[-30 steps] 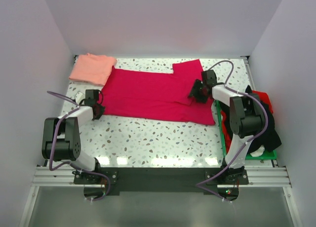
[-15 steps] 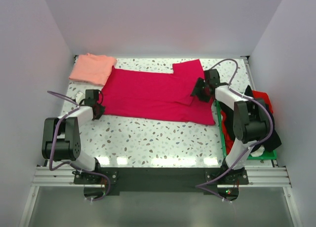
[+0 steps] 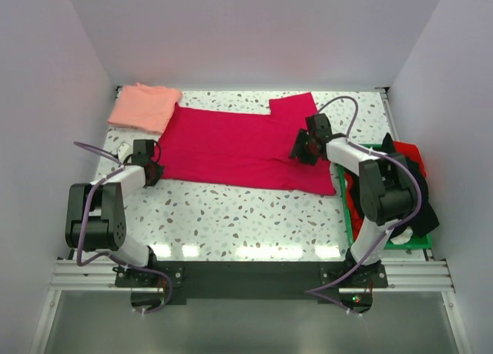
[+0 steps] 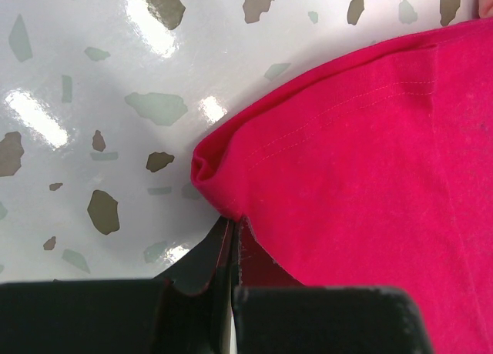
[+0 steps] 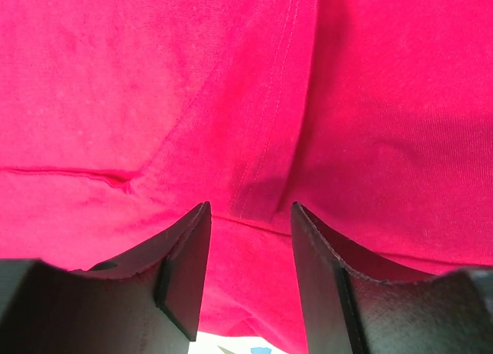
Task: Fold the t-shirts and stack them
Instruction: Fold the tshirt
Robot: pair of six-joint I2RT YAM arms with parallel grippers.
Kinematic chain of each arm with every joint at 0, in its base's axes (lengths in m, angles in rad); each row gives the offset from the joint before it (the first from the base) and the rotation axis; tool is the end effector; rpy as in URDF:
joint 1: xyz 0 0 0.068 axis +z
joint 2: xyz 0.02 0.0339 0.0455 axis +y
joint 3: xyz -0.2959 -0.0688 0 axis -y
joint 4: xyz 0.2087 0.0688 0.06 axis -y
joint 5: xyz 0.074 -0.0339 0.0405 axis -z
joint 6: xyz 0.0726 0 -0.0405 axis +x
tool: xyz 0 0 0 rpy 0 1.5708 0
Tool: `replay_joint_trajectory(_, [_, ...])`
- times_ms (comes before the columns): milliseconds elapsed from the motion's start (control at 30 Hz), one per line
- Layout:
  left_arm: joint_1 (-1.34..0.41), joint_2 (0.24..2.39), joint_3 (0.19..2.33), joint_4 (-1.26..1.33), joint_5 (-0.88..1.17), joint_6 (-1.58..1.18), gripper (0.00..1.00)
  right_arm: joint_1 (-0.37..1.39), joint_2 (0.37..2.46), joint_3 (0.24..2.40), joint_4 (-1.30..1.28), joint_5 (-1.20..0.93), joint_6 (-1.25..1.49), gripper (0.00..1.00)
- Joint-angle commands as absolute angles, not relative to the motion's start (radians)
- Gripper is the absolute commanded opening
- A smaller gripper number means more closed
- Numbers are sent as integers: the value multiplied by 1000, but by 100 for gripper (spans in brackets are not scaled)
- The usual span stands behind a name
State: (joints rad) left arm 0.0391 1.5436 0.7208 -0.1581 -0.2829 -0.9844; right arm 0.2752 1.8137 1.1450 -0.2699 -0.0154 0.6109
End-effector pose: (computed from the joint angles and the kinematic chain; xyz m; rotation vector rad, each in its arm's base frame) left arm 0.2768 0.0311 0.1777 -1.3147 2.1205 -0.0287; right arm 0.3642 0.1040 0.2001 0.4199 2.5165 0.3755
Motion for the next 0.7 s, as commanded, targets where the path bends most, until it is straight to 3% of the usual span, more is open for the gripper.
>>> replay_joint_trajectory(0, [48, 1542, 721, -135, -279, -971, 0, 282, 1833, 1150, -236, 9, 627, 48])
replay_joint_trajectory(133, [48, 1539, 721, -137, -279, -971, 0, 285, 1850, 1160, -233, 6, 634, 38])
replay_joint_trajectory(400, [48, 1543, 721, -133, -279, -973, 0, 285, 1868, 1184, -244, 8, 634, 33])
replay_joint_trajectory(667, [48, 1548, 719, -130, -279, -974, 0, 284, 1884, 1258, -276, 2, 634, 7])
